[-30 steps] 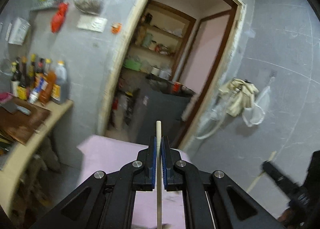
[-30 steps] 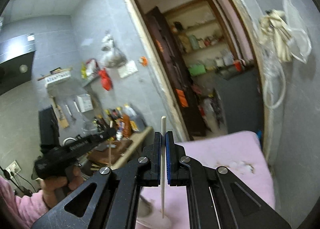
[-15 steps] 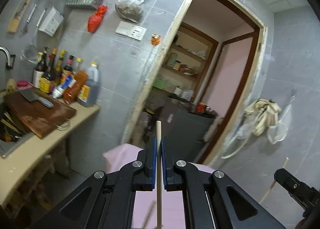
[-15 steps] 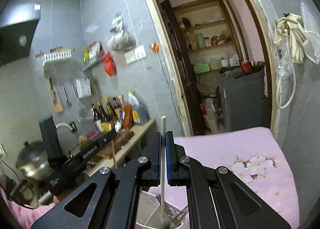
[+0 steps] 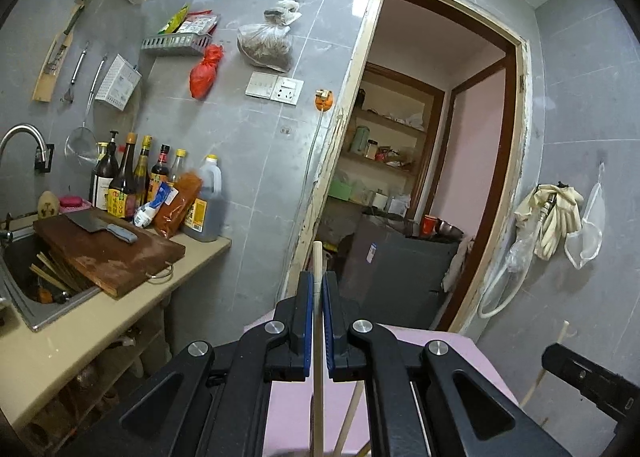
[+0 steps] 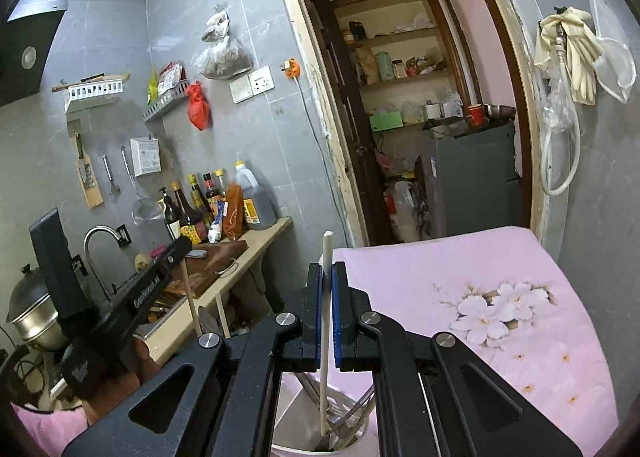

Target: Organize utensils

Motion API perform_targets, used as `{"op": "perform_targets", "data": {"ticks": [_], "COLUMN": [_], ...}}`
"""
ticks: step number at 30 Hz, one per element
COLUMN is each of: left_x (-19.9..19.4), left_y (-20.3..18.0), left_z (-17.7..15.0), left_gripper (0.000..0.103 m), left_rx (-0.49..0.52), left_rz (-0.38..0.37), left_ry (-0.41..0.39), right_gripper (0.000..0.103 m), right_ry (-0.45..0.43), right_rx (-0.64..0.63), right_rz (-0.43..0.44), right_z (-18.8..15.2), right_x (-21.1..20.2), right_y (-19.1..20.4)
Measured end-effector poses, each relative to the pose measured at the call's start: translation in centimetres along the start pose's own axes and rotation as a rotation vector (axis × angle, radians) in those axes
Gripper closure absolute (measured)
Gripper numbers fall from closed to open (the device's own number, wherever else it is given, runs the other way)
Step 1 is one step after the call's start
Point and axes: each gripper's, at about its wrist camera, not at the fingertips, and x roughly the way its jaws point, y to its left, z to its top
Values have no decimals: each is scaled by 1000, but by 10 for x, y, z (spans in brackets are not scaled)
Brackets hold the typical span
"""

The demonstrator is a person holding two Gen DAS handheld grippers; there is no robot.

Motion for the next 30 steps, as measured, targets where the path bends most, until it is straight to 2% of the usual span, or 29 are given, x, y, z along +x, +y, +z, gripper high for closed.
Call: {"op": "perform_targets", "data": {"ticks": [6,10,11,12,14,17,19,24,27,30], "left_x": [-6,-7,-8,-9,-13,-22,-25,-47,-62,-84], "left_y": [2,1,0,-1,0,1,-1,-11,-19,-28], "left_z": [-8,-10,-9,-8,-6,0,3,11,15,18], "left_gripper": [98,95,88,74,57,55,54,39,26,14], "left_rx": [5,43,56,66,57,39,41,46,47,47], "left_rz": [-26,-75,-86,-95,-113,-119,-115,-112,-98,-93], "left_ry": [26,99,117,136,158,182,212,240,256,269], "right_gripper": [99,98,98,97,96,88,72,70,58,55], "right_ry": [32,71,80,84,91,92,83,59,47,40], "right_rx": [-21,-25,-29,-32,-33,-31,-22,-12,5,7], "right_rz": [8,-3,-6,-9,-6,-5,-2,-19,-41,-67], "right_z": [-11,-17,-18,-18,-17,-14,-12,-3,1,4], "right_x": [6,5,4,3,-1,-6,-11,-38,-57,-82], "right_y": [8,9,10,10,10,8,5,-5,-13,-22]}}
